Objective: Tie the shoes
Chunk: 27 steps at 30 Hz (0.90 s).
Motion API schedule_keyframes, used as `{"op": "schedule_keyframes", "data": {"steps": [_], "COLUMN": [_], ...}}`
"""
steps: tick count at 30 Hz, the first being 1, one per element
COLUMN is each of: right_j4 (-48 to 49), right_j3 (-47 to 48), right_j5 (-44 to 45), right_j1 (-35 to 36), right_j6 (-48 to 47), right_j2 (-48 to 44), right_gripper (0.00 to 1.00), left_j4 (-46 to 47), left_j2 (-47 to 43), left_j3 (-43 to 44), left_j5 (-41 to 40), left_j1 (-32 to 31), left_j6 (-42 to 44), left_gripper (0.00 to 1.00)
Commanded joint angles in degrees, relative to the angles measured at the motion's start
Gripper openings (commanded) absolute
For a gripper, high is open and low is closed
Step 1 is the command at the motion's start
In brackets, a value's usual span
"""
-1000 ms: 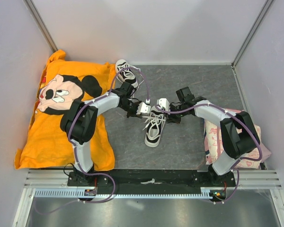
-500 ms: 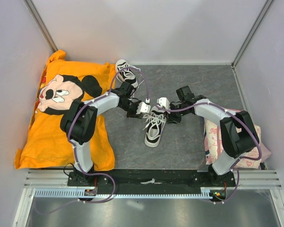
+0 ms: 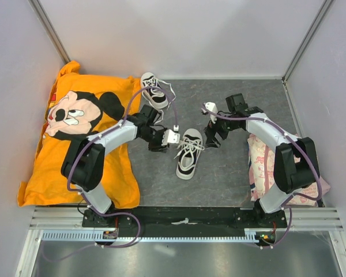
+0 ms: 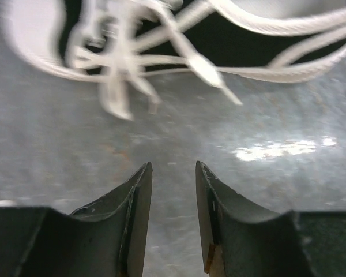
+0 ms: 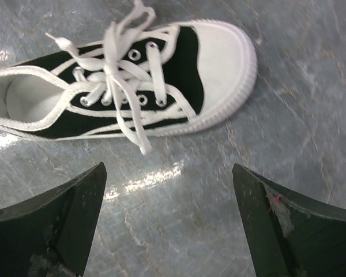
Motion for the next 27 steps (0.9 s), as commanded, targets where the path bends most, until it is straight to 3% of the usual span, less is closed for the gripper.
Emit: {"op": "schedule_keyframes", "data": {"steps": [1, 11, 19, 24, 25, 27], "right_j4": [-1.3, -0.2, 3.1, 3.5, 3.5, 3.5], "right_j3": [0.6, -3.4, -6.0, -5.3, -5.0, -4.6], "right_j5": [-0.9, 1.8, 3.8, 5.6, 5.6, 5.8], "right_j1": [-2.6, -5.3, -5.5, -5.7, -5.8, -5.8], "right_j6": [8.6, 14.6, 19.8, 20.9, 21.6, 22.6], "right_j2": [-3.3, -7.6, -11.8, -15.7, -16.1, -17.5], "right_gripper": [0.98, 0.98, 0.98, 0.98, 0.98, 0.98], "left_j4": [-0.3, 9.7, 15.0, 8.1, 7.5, 6.1], "left_j2": [-2.9, -1.2, -6.5, -12.3, -14.0, -17.4], "left_j3": [-5.3, -6.4, -8.1, -6.8, -6.4, -5.4], "left_j5": [-3.0, -3.2, 4.0, 3.2, 3.7, 5.1], "left_j1": [-4.2, -15.5, -15.8, -14.0, -12.9, -9.2], "left_j6": [-6.5, -21.5, -28.0, -32.6, -35.2, -39.9], "left_gripper": [0.43, 0.41, 0.46, 0.48, 0.51, 0.77]}}
